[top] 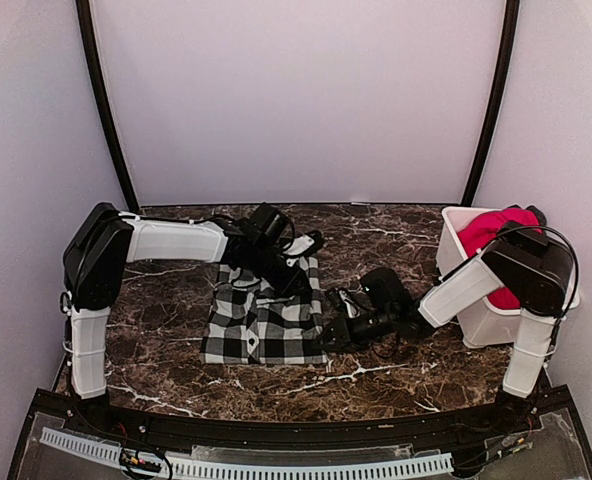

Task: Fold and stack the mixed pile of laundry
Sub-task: Smooth out the 2/3-rectangle-folded shirt at the center of the board.

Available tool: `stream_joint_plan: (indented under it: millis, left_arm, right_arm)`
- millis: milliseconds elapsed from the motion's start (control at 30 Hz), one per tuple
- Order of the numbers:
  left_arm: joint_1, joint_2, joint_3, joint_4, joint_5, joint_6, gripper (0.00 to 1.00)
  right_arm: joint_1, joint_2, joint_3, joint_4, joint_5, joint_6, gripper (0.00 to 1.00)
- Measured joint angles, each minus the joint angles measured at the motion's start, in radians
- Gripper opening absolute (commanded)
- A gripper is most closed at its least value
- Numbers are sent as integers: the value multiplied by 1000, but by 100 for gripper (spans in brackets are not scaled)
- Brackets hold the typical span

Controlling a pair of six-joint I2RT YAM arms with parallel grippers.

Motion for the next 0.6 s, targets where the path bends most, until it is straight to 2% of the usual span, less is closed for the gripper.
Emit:
stream_joint_plan:
  millis: [67,200,433,600]
  left_arm:
    - [0,6,0,2,2,-6,3]
    - [4,21,0,6,0,-11,0]
    - [53,23,0,37,-34,-72,0]
    - [105,24,-4,70,-5,-128,0]
  right_arm:
    - [1,2,-4,7,0,2,13]
    - [2,11,-11,18,-1,7,0]
    - [2,21,-16,26,-4,13,0]
    - [2,22,-16,36,13,13,0]
